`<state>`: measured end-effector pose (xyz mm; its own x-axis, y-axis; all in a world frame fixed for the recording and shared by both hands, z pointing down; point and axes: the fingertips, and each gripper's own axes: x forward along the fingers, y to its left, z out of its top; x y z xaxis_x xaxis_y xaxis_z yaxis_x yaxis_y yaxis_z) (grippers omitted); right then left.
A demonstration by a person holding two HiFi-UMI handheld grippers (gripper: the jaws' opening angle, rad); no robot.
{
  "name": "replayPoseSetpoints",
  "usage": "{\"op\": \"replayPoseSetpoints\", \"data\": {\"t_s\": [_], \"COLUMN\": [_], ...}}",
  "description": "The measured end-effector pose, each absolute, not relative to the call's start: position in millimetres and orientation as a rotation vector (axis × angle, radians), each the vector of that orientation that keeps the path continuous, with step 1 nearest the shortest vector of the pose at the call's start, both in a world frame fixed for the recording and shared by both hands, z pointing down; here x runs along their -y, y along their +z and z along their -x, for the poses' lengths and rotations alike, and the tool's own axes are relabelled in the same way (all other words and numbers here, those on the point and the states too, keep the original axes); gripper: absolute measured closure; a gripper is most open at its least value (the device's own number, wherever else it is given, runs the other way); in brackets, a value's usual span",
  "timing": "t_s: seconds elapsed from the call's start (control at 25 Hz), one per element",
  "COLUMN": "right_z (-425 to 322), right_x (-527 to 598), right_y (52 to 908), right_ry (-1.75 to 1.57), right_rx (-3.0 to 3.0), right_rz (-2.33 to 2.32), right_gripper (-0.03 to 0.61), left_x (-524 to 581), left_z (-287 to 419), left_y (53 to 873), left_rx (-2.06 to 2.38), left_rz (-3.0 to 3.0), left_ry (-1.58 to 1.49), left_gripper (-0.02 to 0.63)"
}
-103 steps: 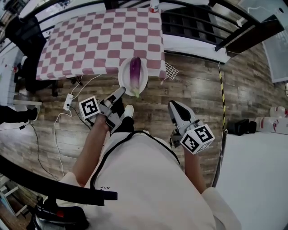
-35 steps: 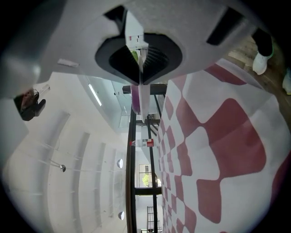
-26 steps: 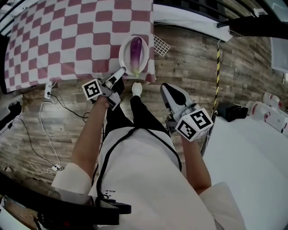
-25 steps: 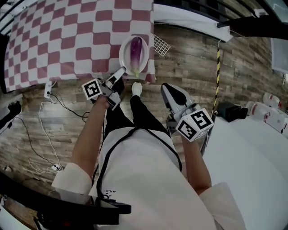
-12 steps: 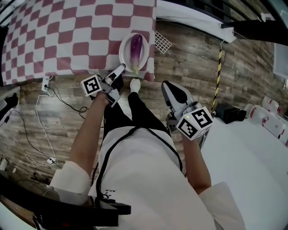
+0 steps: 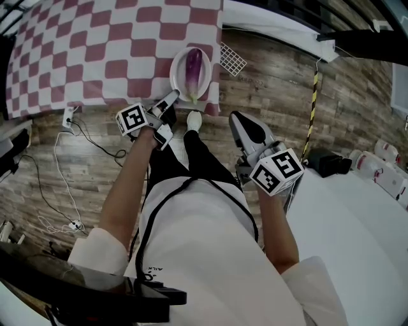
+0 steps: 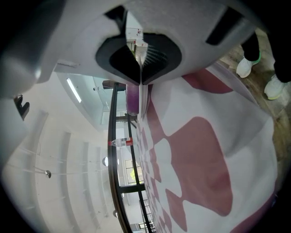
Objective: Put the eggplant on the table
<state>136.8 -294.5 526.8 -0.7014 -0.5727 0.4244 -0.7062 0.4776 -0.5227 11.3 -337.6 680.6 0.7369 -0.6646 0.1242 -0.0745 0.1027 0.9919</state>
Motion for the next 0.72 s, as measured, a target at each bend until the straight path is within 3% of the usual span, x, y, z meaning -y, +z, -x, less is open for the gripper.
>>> {"op": "replayPoseSetpoints", "data": {"t_s": [0.72], "right_z": [-143], "right_x": [285], "right_y": [512], "right_ry": [1.026], "right_rx": [2.561], "right_rz": [-1.154], "right_gripper": [0.571], "left_x": [330], "left_z": [-7], "left_y": [701], "left_rx": [0.862], "left_rz": [-1.315], "left_ry": [-0.219], "left_gripper": [0.594]}}
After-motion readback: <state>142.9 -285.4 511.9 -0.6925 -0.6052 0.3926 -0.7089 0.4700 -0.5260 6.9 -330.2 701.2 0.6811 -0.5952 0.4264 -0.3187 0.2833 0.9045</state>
